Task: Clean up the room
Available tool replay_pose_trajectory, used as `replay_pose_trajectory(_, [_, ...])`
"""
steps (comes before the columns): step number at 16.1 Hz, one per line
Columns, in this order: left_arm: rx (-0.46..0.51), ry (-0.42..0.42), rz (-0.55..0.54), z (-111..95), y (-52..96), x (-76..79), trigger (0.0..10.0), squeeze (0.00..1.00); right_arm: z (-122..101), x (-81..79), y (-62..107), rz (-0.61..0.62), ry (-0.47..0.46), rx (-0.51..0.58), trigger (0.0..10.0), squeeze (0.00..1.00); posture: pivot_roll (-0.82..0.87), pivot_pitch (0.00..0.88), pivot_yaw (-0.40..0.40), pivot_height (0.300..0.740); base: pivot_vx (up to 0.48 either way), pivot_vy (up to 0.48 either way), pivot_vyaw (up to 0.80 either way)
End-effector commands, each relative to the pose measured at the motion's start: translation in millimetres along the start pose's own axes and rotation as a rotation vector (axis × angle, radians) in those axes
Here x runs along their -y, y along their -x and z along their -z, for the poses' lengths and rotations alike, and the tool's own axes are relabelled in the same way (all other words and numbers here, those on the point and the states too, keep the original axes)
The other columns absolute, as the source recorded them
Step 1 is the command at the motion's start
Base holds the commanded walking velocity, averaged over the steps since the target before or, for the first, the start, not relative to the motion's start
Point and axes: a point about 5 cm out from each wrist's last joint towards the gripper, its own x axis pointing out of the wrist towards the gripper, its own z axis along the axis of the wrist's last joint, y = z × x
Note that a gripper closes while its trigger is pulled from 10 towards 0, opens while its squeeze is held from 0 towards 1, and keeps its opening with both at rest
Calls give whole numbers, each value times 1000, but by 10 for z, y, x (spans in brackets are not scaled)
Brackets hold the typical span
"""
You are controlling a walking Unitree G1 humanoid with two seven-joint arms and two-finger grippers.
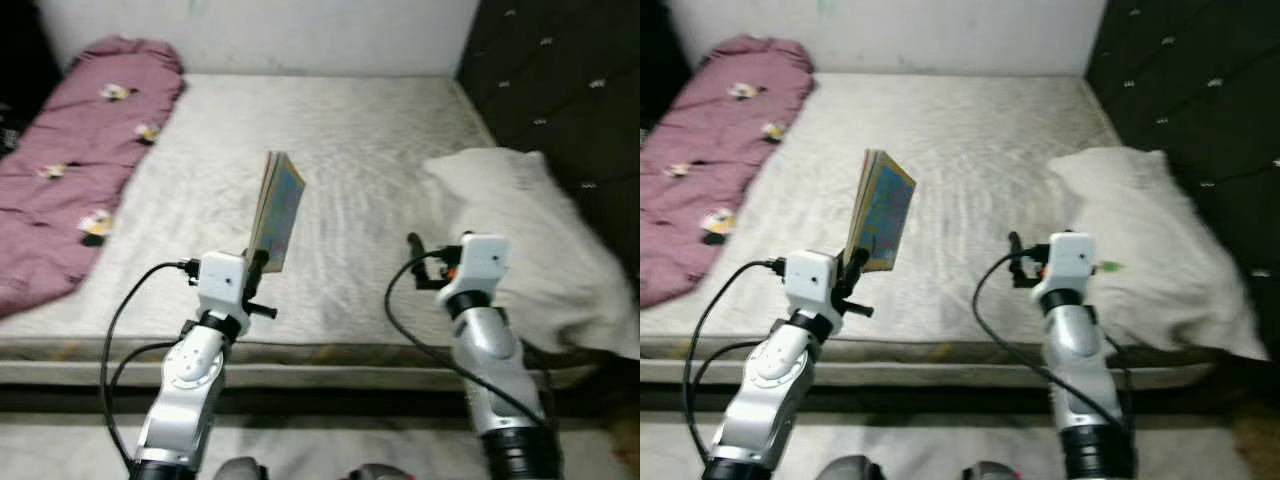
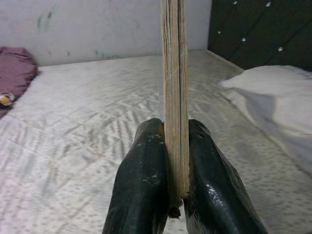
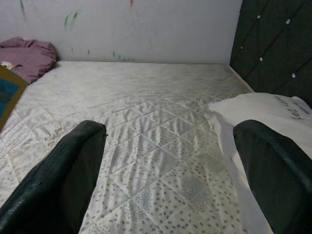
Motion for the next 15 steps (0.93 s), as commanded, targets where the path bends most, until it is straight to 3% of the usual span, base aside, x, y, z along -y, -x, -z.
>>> replay_pose_trajectory(1, [72, -5, -1, -138, -2, -53, 10000, 0, -39, -45, -16, -19, 3, 12, 10000, 0, -28, 0, 2, 740, 300, 0, 0])
replay_pose_trajectory(12, [77, 3, 17, -143, -1, -51, 10000, 0, -39, -44, -25, -20, 3, 14, 10000, 0, -26, 0, 2, 740, 361, 0, 0])
replay_pose_trajectory(15, [71, -9, -2, -135, -12, -58, 10000, 0, -41, -42, -29, -19, 4, 15, 10000, 0, -26, 0, 2, 740, 0, 0, 0])
